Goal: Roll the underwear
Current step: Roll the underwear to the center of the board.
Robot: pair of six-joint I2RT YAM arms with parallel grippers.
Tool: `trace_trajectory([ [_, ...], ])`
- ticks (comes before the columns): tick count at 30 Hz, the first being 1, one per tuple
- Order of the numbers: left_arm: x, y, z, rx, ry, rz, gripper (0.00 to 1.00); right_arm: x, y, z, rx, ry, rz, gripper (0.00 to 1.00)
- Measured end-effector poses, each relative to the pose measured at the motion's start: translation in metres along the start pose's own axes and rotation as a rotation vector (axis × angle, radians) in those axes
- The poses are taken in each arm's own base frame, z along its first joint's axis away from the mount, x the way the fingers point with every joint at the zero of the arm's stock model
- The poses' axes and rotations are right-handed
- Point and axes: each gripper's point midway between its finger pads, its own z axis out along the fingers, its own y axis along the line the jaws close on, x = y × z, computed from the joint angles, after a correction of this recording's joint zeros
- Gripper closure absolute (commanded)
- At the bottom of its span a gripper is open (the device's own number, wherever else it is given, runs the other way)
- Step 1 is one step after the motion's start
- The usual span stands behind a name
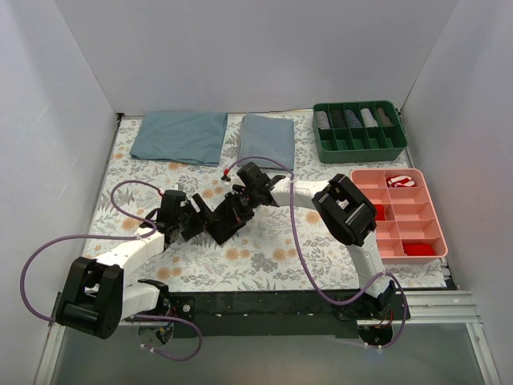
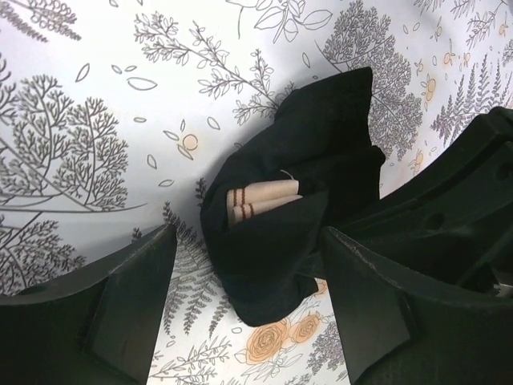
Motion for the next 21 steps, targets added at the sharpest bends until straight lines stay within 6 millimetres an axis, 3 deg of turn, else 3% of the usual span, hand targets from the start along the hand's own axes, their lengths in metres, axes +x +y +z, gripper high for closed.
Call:
trace_trajectory([
  [4, -0.004, -0.007, 0.005, 0.041, -0.003, 0.001, 0.31, -0.001, 0.001, -0.001, 0.001, 0.003, -0.011, 0.99],
  [11, -0.015, -0.014, 0.009, 0.090, -0.024, -0.007, 0.51, 0.001, 0.000, -0.001, 0.005, 0.012, -0.022, 0.99],
  [16, -0.014, -0.013, 0.013, 0.093, -0.011, -0.013, 0.49, 0.001, 0.000, -0.002, 0.006, 0.015, -0.034, 0.99],
  [18, -0.013, -0.013, 0.013, 0.098, -0.007, -0.012, 0.40, 0.001, 0.000, -0.002, 0.008, 0.019, -0.035, 0.99],
  [21, -0.011, -0.014, 0.013, 0.111, 0.000, -0.008, 0.35, 0.000, 0.000, -0.003, 0.009, 0.021, -0.040, 0.99],
])
